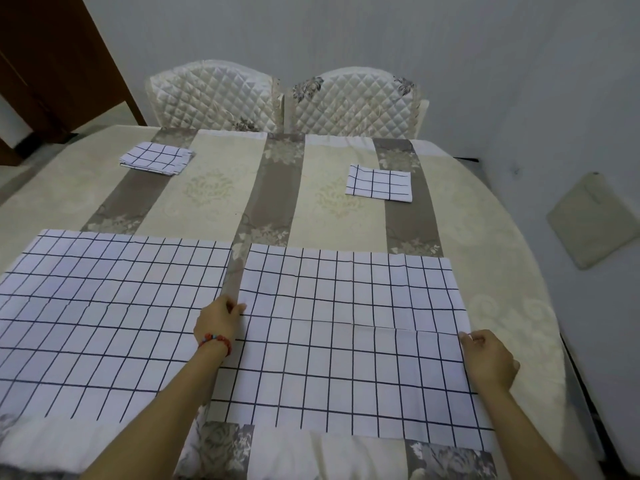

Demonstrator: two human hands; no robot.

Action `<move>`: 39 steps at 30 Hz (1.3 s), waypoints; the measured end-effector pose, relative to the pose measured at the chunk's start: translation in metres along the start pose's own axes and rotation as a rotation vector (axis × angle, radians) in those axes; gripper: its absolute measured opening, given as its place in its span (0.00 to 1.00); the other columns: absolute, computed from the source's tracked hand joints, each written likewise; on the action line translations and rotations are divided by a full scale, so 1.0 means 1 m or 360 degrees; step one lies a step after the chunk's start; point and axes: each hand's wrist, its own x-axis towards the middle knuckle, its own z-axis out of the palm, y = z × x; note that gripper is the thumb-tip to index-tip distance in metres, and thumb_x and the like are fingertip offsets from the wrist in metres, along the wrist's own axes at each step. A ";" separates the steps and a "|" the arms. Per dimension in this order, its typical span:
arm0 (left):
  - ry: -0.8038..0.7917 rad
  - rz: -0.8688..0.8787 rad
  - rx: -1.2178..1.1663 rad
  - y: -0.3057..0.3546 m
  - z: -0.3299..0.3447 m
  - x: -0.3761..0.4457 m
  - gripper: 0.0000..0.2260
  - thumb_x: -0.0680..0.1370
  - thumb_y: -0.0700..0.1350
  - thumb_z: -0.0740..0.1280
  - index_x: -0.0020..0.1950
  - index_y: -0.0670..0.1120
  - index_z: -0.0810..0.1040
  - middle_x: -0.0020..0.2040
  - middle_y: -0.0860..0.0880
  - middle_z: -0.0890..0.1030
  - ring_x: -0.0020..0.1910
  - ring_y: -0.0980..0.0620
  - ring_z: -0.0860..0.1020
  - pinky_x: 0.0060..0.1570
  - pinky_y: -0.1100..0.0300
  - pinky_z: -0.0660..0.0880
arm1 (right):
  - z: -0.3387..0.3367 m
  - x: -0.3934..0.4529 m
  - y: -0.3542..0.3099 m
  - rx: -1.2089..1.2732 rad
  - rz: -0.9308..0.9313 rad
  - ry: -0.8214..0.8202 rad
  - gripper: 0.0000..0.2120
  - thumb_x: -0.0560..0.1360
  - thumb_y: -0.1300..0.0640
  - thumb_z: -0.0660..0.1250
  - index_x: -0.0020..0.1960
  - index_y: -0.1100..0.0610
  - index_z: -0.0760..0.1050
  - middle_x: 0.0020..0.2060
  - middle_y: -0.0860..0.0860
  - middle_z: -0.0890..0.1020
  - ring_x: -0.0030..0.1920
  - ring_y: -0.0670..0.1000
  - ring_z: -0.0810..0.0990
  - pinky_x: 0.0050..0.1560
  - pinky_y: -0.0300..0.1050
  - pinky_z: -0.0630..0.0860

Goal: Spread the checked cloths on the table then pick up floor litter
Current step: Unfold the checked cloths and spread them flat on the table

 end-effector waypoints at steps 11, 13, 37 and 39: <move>0.0036 0.0008 0.0032 -0.002 0.002 0.001 0.12 0.76 0.51 0.65 0.41 0.42 0.74 0.40 0.42 0.79 0.37 0.45 0.73 0.35 0.56 0.69 | 0.005 0.005 -0.001 0.0015 0.0064 0.0030 0.12 0.76 0.52 0.64 0.46 0.62 0.77 0.45 0.61 0.83 0.49 0.62 0.78 0.60 0.53 0.64; 0.0030 -0.0003 0.0028 -0.002 0.002 0.002 0.12 0.76 0.51 0.65 0.41 0.42 0.74 0.40 0.42 0.79 0.38 0.44 0.74 0.36 0.55 0.69 | 0.004 0.005 -0.002 0.0004 0.0054 0.0023 0.13 0.76 0.52 0.64 0.47 0.62 0.76 0.45 0.62 0.82 0.49 0.62 0.78 0.59 0.53 0.64; -0.0362 0.1100 0.0753 0.047 0.104 -0.080 0.25 0.78 0.60 0.42 0.70 0.58 0.32 0.73 0.55 0.33 0.70 0.50 0.28 0.69 0.48 0.27 | 0.062 -0.030 -0.039 -0.0575 -0.0607 -0.0330 0.28 0.79 0.41 0.41 0.75 0.50 0.41 0.77 0.51 0.44 0.76 0.52 0.41 0.75 0.56 0.40; -0.0358 0.1090 0.0763 0.048 0.103 -0.080 0.26 0.77 0.60 0.41 0.69 0.58 0.31 0.73 0.54 0.32 0.70 0.49 0.27 0.68 0.47 0.27 | 0.066 -0.045 -0.053 -0.0538 -0.0930 -0.0251 0.26 0.80 0.44 0.41 0.75 0.50 0.45 0.76 0.49 0.46 0.76 0.52 0.45 0.75 0.55 0.42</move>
